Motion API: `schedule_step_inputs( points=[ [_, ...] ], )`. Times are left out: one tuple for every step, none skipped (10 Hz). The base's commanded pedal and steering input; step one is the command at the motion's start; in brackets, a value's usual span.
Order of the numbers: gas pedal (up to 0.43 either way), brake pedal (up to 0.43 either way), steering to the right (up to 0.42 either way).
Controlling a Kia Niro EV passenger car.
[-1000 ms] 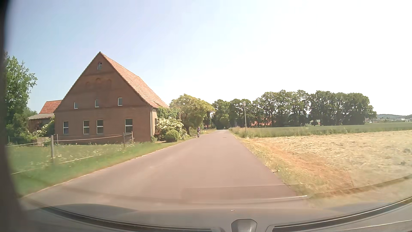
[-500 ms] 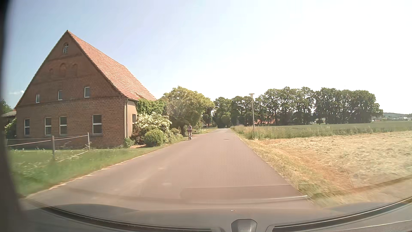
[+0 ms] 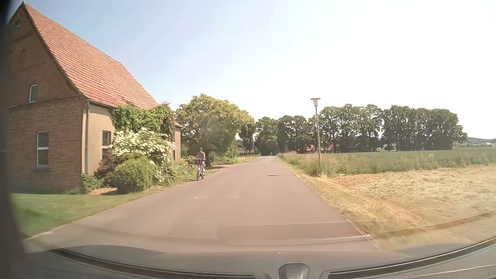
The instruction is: Follow the waypoints while adhering to traffic rules and regulations
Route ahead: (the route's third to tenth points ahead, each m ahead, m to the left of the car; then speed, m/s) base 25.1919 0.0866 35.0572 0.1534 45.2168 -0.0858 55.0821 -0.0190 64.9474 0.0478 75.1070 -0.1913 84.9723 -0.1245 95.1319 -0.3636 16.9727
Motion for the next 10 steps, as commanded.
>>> schedule_step_inputs(
  points=[
    [0.22,0.006,0.004],
    [0.22,0.006,0.004],
    [0.22,0.006,0.004],
    [0.22,0.006,0.004],
    [0.22,0.006,0.004],
    [0.22,0.006,0.004],
    [0.22,0.006,0.004],
    [0.22,0.006,0.004],
    [0.22,0.006,0.003],
    [0.22,0.006,0.004]
  ],
)
